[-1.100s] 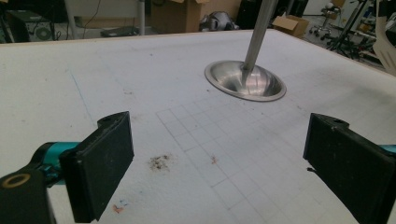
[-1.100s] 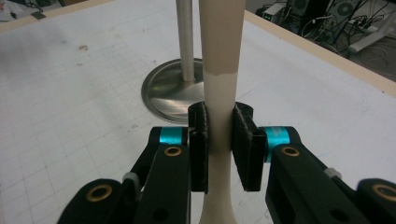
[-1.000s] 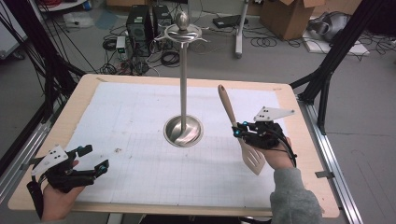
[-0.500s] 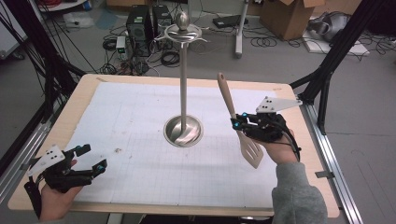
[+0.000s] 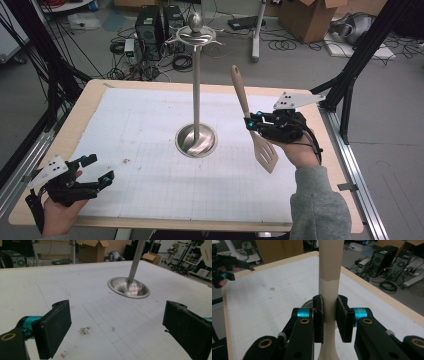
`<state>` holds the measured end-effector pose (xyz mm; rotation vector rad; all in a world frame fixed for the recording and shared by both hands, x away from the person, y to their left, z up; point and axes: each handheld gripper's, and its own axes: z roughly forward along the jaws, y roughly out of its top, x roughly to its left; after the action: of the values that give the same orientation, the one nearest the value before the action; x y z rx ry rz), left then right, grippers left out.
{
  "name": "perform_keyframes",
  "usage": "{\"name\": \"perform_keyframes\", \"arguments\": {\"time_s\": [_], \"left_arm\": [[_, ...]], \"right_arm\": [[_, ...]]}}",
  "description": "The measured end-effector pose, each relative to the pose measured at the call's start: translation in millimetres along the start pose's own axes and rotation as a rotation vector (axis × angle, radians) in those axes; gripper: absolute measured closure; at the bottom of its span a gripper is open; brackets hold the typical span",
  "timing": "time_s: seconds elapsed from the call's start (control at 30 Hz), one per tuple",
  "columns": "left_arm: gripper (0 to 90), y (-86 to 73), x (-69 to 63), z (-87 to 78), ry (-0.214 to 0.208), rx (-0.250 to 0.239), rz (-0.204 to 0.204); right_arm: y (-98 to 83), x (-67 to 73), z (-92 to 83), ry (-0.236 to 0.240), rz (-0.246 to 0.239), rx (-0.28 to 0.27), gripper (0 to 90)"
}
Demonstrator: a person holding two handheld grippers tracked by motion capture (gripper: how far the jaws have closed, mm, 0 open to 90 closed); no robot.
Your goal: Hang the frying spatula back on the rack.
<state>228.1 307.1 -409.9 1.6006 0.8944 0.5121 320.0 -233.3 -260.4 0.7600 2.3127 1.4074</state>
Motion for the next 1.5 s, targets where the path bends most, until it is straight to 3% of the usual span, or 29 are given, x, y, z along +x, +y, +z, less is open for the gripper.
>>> {"name": "perform_keyframes", "arguments": {"time_s": [0.67,1.5], "left_arm": [[8.7,-1.8,-0.1,0.5,-0.007,0.004,-0.004],[8.6,-6.2,4.9,-6.4,-0.007,-0.002,-0.031]], "right_arm": [[33.2,-5.8,1.3,0.009,-0.004,-0.017,77.9],[45.8,-12.0,12.3,0.037,0.009,-0.017,77.9]]}}
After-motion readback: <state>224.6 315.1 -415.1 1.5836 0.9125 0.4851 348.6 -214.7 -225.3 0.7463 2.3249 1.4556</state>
